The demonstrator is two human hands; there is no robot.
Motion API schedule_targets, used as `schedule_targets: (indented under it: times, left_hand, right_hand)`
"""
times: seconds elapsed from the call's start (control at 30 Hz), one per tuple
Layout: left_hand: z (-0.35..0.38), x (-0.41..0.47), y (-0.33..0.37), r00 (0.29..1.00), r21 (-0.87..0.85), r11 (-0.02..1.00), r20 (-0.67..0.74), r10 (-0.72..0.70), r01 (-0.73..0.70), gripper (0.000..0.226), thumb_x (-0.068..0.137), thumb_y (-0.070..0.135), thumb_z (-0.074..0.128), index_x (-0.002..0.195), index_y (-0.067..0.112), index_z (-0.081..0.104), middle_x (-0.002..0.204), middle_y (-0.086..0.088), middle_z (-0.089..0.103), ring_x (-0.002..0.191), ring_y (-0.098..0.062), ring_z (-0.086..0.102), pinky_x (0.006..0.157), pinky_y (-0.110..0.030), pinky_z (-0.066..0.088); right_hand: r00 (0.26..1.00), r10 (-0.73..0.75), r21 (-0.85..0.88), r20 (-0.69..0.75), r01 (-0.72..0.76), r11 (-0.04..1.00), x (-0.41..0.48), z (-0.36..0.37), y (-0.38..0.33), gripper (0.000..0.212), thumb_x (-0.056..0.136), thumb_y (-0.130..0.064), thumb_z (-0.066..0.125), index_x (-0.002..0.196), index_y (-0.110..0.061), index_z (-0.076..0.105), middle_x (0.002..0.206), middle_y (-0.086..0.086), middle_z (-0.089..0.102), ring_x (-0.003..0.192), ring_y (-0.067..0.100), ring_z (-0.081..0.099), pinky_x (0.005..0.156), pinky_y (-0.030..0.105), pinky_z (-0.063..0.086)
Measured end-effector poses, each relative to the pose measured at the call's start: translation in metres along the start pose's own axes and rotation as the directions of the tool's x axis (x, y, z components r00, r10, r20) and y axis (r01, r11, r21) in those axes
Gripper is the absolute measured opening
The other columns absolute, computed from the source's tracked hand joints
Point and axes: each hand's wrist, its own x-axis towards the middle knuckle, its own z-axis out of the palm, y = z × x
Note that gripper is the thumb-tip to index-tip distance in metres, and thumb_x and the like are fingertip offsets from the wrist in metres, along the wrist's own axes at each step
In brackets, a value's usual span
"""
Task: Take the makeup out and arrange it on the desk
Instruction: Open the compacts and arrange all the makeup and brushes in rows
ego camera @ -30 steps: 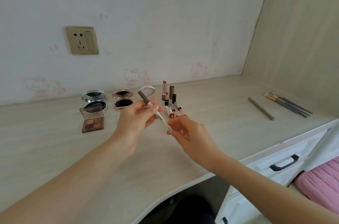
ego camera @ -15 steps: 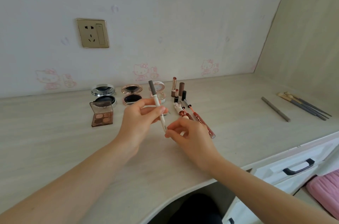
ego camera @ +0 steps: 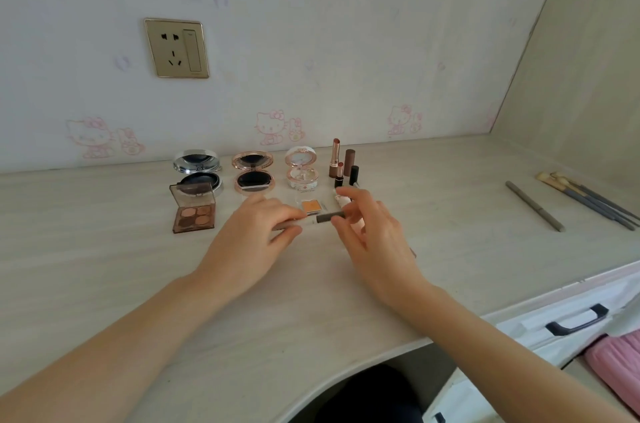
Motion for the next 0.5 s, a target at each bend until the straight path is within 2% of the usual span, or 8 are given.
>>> schedule_targets:
  times: [0.07,0.13,0.23,0.3,0.37,0.5]
  left_hand:
    - [0.002,-0.002,-0.003,0.996,0.101,0.991,0.010,0.084,-0.085,0.018,0.085,0.015,0.069,0.102,0.017,0.072,0.090,0.009,0.065,0.093,-0.015,0.054,0.081,-0.024,0.042]
    - [0.002,-0.003,-0.002,0.992,0.171,0.978,0.009,0.123,-0.123,0.017,0.085,0.012,0.068,0.102,0.016,0.070,0.093,0.007,0.065,0.092,-0.016,0.057,0.078,-0.029,0.048]
    - [0.002,-0.005,0.001,0.986,0.229,0.960,-0.007,0.166,-0.160,0.017,0.086,0.008,0.064,0.102,0.013,0.067,0.093,0.002,0.065,0.086,-0.019,0.060,0.071,-0.036,0.053]
    - [0.004,-0.005,0.002,0.979,0.286,0.937,0.012,0.205,-0.200,0.016,0.091,0.016,0.052,0.101,0.012,0.065,0.087,0.002,0.064,0.083,-0.021,0.059,0.068,-0.037,0.052]
    - [0.004,-0.006,0.004,0.978,0.333,0.920,0.028,0.209,-0.206,0.028,0.093,0.031,0.042,0.094,0.014,0.064,0.081,0.004,0.063,0.078,-0.019,0.057,0.064,-0.033,0.049]
    - [0.002,-0.006,0.004,0.974,0.425,0.882,-0.008,0.228,-0.203,0.034,0.094,0.040,0.039,0.080,0.016,0.059,0.069,0.005,0.057,0.064,-0.017,0.055,0.057,-0.024,0.034]
  right_hand:
    - [0.988,-0.146,-0.116,-0.040,0.141,0.983,-0.001,0.004,0.005,0.023,0.095,-0.030,0.051,0.115,-0.024,0.060,0.092,-0.018,0.058,0.092,0.012,0.051,0.075,0.028,0.047]
    - [0.966,-0.251,-0.179,-0.063,0.236,0.955,-0.001,0.009,0.010,0.025,0.095,-0.030,0.046,0.105,-0.017,0.066,0.092,-0.007,0.064,0.090,0.018,0.052,0.074,0.035,0.049]
    - [0.936,-0.340,-0.263,-0.087,0.308,0.914,-0.001,0.014,0.014,0.029,0.096,-0.026,0.045,0.108,-0.013,0.067,0.089,-0.002,0.063,0.085,0.022,0.052,0.073,0.036,0.049]
    - [0.916,-0.387,-0.301,-0.106,0.341,0.890,-0.001,0.016,0.015,0.029,0.096,-0.022,0.046,0.111,-0.011,0.068,0.087,0.000,0.062,0.083,0.024,0.052,0.073,0.037,0.049]
    - [0.902,-0.418,-0.304,-0.104,0.371,0.877,-0.001,0.017,0.015,0.027,0.096,-0.021,0.048,0.109,-0.011,0.069,0.086,0.000,0.062,0.083,0.026,0.052,0.073,0.039,0.049]
    - [0.882,-0.467,-0.314,-0.070,0.425,0.849,-0.002,0.017,0.013,0.020,0.095,-0.020,0.053,0.104,-0.013,0.070,0.086,-0.001,0.063,0.081,0.024,0.050,0.070,0.040,0.048]
